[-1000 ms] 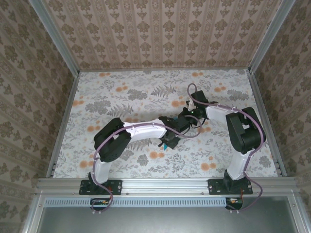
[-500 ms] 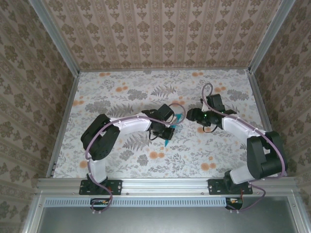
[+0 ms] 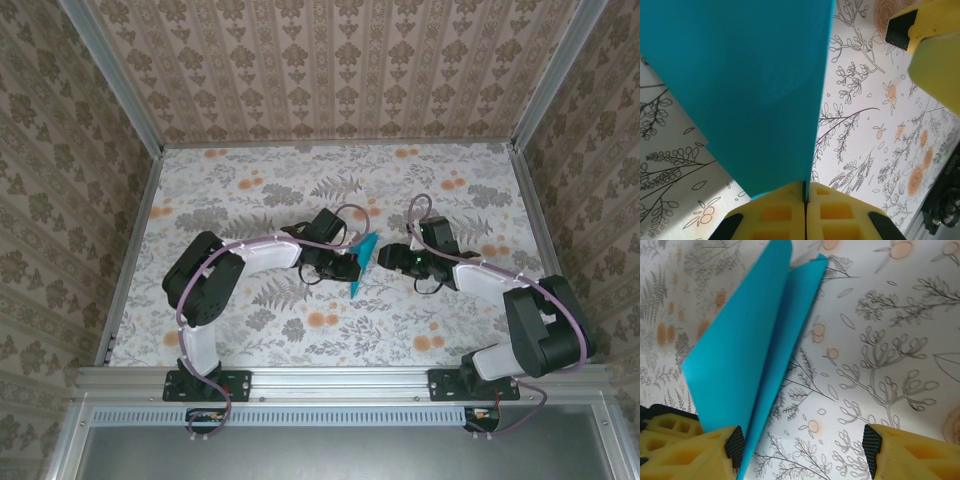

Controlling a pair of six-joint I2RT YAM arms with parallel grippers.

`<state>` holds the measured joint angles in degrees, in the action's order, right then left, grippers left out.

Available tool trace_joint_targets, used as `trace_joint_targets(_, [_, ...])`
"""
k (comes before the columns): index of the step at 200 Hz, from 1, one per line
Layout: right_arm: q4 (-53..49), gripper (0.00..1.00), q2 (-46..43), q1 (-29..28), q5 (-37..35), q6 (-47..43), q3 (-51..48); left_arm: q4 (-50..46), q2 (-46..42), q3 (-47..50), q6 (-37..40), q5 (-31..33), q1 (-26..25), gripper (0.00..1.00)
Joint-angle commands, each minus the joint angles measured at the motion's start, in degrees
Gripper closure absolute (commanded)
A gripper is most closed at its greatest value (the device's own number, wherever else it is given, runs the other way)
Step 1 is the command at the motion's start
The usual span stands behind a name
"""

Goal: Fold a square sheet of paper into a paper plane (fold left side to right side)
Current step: Fold the wing for the fifth time at the center of the table.

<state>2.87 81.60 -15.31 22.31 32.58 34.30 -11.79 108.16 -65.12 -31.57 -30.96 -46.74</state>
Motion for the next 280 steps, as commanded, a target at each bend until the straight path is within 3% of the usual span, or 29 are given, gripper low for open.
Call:
trace_joint_targets(1, [5.1,0.33,0.8,-0.9,0.6,0.9,-0.7,4.0,1.3,1.1,-2.9,-4.0,0.9,0.94])
trace_joint_targets(94, [13.4,0.35,5.6,-2.4,1.0,4.8,-1.6,17.1,4.2,5.3,-11.0,-12.3,3.2,0.94])
trace_joint_targets(280, [17.9,0.44,13.6,-4.6,1.9,10.2,2.5,35.4,6.7,13.0,-22.5,-16.5,5.8,0.95])
